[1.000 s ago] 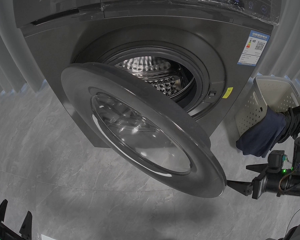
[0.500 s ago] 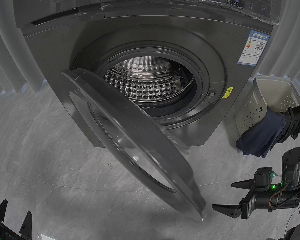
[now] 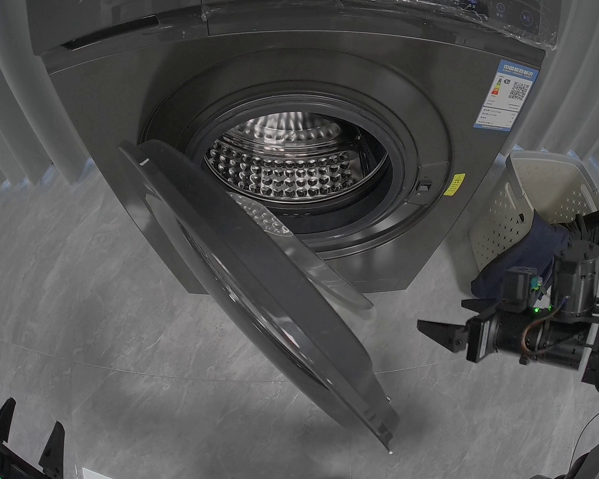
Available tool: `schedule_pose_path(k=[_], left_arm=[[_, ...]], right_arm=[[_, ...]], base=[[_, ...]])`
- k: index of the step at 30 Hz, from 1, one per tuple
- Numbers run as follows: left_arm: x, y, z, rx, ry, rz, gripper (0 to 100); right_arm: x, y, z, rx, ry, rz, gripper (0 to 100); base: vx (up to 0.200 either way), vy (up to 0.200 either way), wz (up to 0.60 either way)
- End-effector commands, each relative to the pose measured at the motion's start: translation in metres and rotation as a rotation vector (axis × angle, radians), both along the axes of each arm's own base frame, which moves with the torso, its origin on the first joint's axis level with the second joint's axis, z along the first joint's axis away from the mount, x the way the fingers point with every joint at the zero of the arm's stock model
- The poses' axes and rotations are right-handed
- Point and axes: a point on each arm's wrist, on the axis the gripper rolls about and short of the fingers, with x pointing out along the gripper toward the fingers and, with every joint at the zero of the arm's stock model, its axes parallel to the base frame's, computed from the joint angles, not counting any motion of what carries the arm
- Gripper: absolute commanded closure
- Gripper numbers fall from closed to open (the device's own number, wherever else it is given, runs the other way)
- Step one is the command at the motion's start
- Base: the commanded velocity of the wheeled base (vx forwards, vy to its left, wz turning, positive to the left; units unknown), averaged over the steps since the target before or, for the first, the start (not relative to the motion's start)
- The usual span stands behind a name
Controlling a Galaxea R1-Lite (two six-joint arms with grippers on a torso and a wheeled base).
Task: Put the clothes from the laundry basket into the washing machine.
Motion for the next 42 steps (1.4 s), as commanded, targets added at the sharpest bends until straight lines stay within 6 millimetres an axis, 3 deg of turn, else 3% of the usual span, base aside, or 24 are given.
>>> schedule_pose_path(k=[1, 5, 13, 21, 27, 35, 42], left_arm=[[0.001, 0.0, -0.005, -0.001, 0.009, 0.0, 0], [0.001, 0.0, -0.005, -0.001, 0.009, 0.0, 0], [0.001, 0.0, -0.005, -0.001, 0.009, 0.0, 0], [0.001, 0.0, -0.005, -0.001, 0.007, 0.0, 0], [0.001, 0.0, -0.005, -0.001, 0.007, 0.0, 0], [0.001, 0.0, -0.005, -0.001, 0.009, 0.0, 0], [0.001, 0.0, -0.005, 0.0, 0.009, 0.0, 0]], right_arm=[[0.036, 0.021, -0.016, -0.004, 0.009, -0.028, 0], [0.042, 0.034, -0.022, 0.001, 0.001, 0.002, 0], [0.019, 0.063, -0.025, -0.004, 0.015, 0.131, 0], [-0.003, 0.065, -0.037, -0.023, 0.066, 0.184, 0], [0.016, 0.075, -0.023, 0.025, 0.017, 0.111, 0], [0.037, 0.097, -0.025, 0.079, -0.011, 0.08, 0], [0.042, 0.11, -0.027, 0.098, -0.031, 0.101, 0]], base=[[0.0, 0.0, 0.0], [0.0, 0.0, 0.0], [0.0, 0.0, 0.0], [0.0, 0.0, 0.0], [-0.033, 0.0, 0.0], [-0.2, 0.0, 0.0], [0.0, 0.0, 0.0]])
